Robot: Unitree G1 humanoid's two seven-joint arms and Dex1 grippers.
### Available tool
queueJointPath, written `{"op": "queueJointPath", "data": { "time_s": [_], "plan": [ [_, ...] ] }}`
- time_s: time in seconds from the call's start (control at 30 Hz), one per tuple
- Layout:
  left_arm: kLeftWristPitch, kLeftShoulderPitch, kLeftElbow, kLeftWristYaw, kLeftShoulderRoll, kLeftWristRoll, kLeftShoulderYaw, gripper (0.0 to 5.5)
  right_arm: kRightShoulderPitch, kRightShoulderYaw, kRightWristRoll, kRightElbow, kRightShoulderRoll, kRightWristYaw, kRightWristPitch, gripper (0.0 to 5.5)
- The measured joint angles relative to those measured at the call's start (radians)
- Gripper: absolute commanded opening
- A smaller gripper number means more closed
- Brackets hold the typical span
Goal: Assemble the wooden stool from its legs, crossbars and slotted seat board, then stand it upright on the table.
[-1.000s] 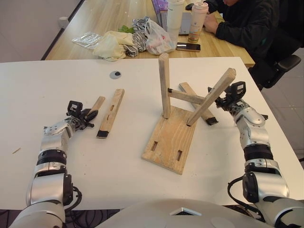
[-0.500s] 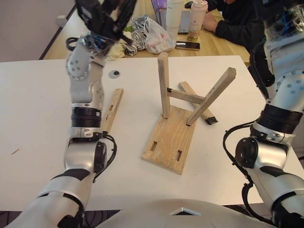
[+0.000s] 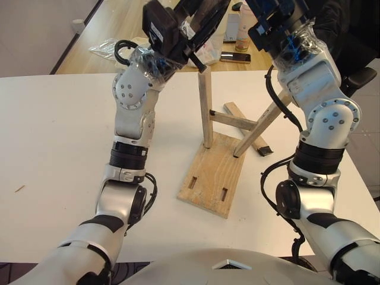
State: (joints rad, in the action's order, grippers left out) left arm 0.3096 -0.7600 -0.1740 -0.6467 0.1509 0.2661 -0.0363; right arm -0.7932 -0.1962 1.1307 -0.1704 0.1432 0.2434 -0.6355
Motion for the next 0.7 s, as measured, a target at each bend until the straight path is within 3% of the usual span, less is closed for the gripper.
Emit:
{"op": "queueJointPath", "data": {
  "time_s": [0.23, 0.4, 0.6, 0.7],
  "plan": [
    [0.0, 0.005, 0.0, 0.0, -0.001, -0.004, -0.009, 1.25, -0.005, -0.028, 0.001, 0.003, -0.016, -0.03, 0.006, 0.46],
    [-0.006, 0.006, 0.001, 0.001, 0.0, -0.008, -0.013, 1.25, -0.005, -0.031, 0.0, 0.008, -0.016, -0.035, 0.003, 0.44],
    [-0.038, 0.019, -0.005, 0.025, 0.008, -0.022, -0.012, 2.3, -0.044, -0.078, -0.015, 0.064, -0.01, -0.033, 0.05, 0.38],
    [-0.055, 0.054, -0.011, 0.027, 0.045, -0.03, -0.003, 2.7, -0.061, -0.147, -0.051, 0.133, 0.057, -0.019, 0.095, 0.38]
  ]
}}
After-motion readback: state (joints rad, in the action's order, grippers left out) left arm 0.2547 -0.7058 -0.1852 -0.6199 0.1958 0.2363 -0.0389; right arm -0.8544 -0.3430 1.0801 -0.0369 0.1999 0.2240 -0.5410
